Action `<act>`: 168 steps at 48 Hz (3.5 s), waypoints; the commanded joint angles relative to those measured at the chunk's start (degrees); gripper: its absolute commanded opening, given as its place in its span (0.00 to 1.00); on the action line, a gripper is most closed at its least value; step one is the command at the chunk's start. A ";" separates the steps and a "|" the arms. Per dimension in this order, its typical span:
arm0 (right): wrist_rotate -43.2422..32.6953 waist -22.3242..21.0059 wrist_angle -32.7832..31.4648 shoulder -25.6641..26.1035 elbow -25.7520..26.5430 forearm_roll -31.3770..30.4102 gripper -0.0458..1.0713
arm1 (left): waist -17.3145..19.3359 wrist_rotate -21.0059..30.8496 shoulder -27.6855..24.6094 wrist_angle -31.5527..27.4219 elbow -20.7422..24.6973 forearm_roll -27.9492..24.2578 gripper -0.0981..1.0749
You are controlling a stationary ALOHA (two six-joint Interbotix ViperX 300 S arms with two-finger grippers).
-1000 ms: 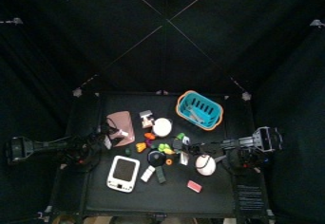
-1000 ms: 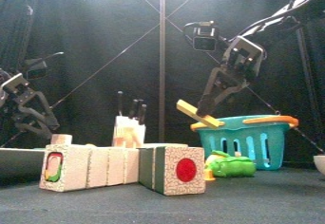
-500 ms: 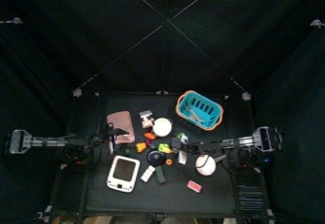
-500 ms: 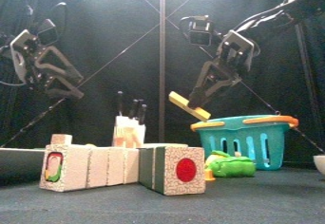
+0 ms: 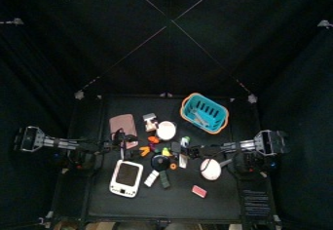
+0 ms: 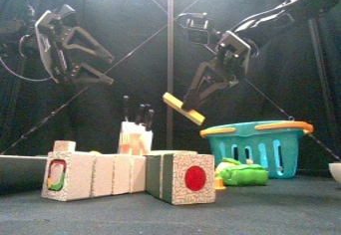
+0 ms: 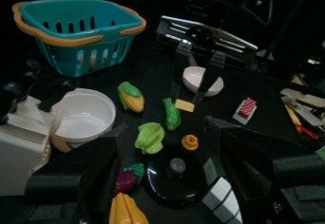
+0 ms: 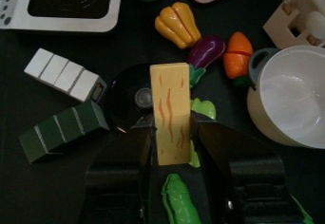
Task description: Place egg block near basket
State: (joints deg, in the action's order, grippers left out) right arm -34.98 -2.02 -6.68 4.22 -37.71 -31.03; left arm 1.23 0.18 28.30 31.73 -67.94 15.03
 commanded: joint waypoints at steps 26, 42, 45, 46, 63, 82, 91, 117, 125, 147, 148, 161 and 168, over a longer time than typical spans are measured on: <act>-0.62 -0.35 -23.99 5.01 -1.05 4.92 0.49 | -0.88 -0.26 -9.58 1.93 3.52 -0.62 0.91; -2.55 -4.66 -26.37 8.44 -5.54 8.44 0.49 | -0.88 -0.18 -9.58 1.93 3.16 -0.44 0.91; -2.64 -5.89 -26.10 9.14 -6.77 9.67 0.49 | -0.88 -0.18 -9.58 1.93 2.99 -0.44 0.91; -2.64 -6.24 -25.93 9.32 -7.12 10.20 0.49 | -0.88 -0.18 -9.58 1.93 2.99 -0.44 0.91; -2.55 -12.48 -25.40 11.07 -12.57 17.14 0.49 | -0.88 -0.18 -9.58 1.93 2.90 -0.44 0.91; -2.46 -12.66 -24.52 11.25 -16.26 17.58 0.51 | -0.53 -0.18 -9.58 1.93 2.55 -0.35 0.91; -2.55 -12.92 -22.68 11.07 -16.70 17.31 0.53 | -0.53 -0.18 -9.58 1.93 2.37 -0.35 0.91; -2.55 -13.18 -22.41 10.81 -16.88 17.67 0.68 | -0.44 -0.18 -9.58 1.93 2.37 -0.35 0.91; -2.55 -13.18 -22.41 10.81 -16.88 17.75 0.68 | -0.44 -0.18 -9.58 2.02 2.37 -0.35 0.91; -2.55 -13.18 -22.41 10.63 -16.70 17.75 0.77 | -0.53 -0.18 -9.58 1.93 2.37 -0.35 0.91; -2.55 -13.18 -22.41 10.63 -16.70 17.75 0.78 | -0.44 -0.18 -9.58 1.93 2.37 -0.35 0.91; -2.55 -13.18 -22.41 10.55 -16.96 17.75 0.79 | -0.44 -0.18 -9.58 1.93 2.37 -0.35 0.91; -2.55 -13.18 -22.41 10.55 -16.96 17.75 0.79 | -0.44 -0.18 -9.58 1.93 2.37 -0.35 0.91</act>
State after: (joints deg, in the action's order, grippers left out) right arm -37.53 -14.94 -29.36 14.15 -55.11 -13.36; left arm 0.70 0.09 18.63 33.13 -66.09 14.77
